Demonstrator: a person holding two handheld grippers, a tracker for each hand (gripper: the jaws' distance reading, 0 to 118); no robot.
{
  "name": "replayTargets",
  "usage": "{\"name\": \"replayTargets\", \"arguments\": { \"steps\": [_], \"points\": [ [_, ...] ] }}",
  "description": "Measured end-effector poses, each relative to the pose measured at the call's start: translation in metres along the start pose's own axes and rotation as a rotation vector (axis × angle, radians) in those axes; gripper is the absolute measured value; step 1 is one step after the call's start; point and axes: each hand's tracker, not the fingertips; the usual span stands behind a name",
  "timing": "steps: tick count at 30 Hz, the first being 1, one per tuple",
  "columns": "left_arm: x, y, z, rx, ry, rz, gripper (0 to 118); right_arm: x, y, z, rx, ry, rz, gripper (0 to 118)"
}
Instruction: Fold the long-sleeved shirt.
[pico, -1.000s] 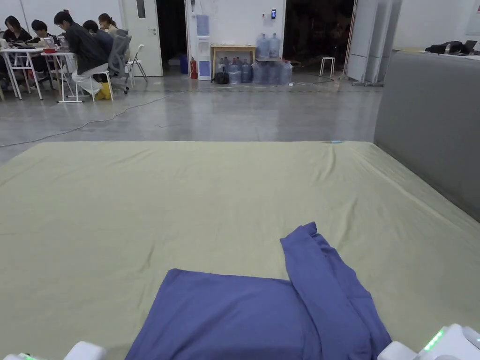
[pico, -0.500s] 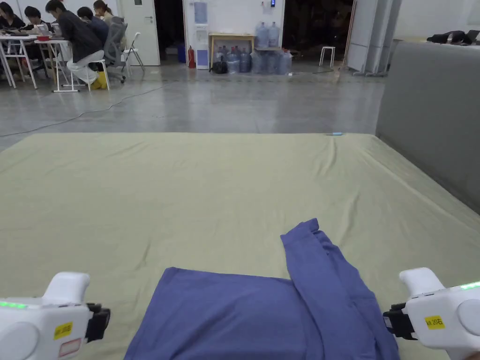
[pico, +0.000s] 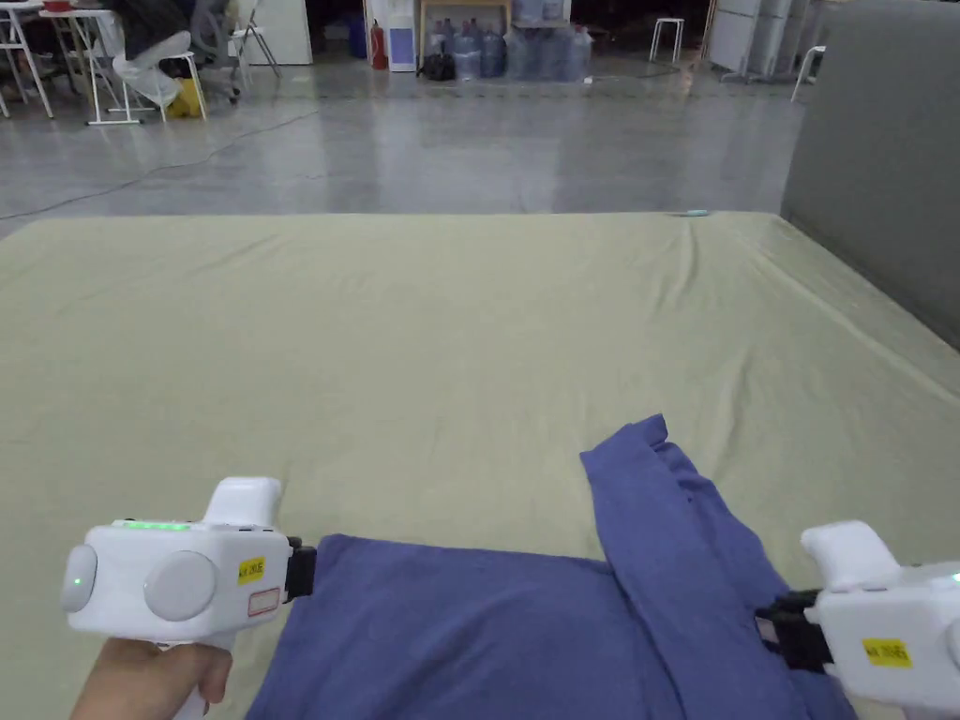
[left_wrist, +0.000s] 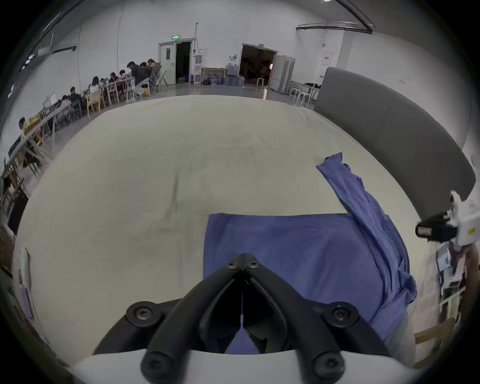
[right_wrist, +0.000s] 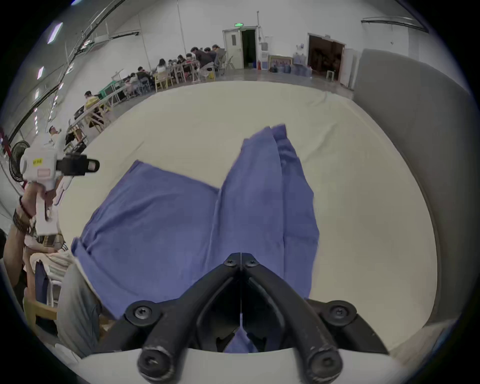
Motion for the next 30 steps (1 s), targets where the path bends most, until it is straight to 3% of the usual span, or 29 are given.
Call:
{"name": "replayTargets", "arguments": {
  "steps": [2,4,8,11,13,14,15,16,20,24,26,30],
  "points": [
    [0.004,-0.001,-0.007,-0.008,0.005,0.006,0,-0.01,0.041,-0.03,0.018,0.007,0.047,1],
    [0.004,-0.003,-0.015,-0.024,0.009,0.01,0,-0.019,0.083,-0.068,0.015,0.003,0.071,56],
    [0.001,-0.002,-0.027,-0.041,-0.007,0.034,0,-0.034,0.15,-0.151,-0.031,-0.011,0.078,80],
    [-0.005,-0.001,-0.036,-0.046,-0.009,0.026,0,-0.034,0.174,-0.201,-0.12,-0.079,0.088,79],
    [-0.007,-0.003,-0.038,-0.05,-0.012,0.024,0,-0.031,0.181,-0.225,-0.163,-0.107,0.083,71],
    [-0.012,-0.003,-0.044,-0.054,-0.016,0.026,0,-0.028,0.183,-0.235,-0.18,-0.123,0.081,58],
    [-0.014,-0.003,-0.045,-0.056,-0.018,0.028,0,-0.026,0.182,-0.243,-0.198,-0.143,0.072,26],
    [-0.016,-0.003,-0.045,-0.058,-0.018,0.029,0,-0.027,0.18,-0.249,-0.231,-0.159,0.072,7],
    [-0.021,-0.003,-0.048,-0.057,-0.014,0.027,0,-0.027,0.172,-0.25,-0.223,-0.159,0.08,0],
    [-0.024,-0.004,-0.047,-0.054,-0.014,0.04,0,-0.027,0.181,-0.228,-0.204,-0.139,0.046,0],
    [-0.023,-0.006,-0.042,-0.046,-0.019,0.039,0,-0.026,0.183,-0.202,-0.145,-0.063,0.041,0],
    [-0.023,-0.01,-0.038,-0.044,-0.021,0.035,0,-0.032,0.176,-0.128,-0.021,-0.02,0.083,0]
  ]
}}
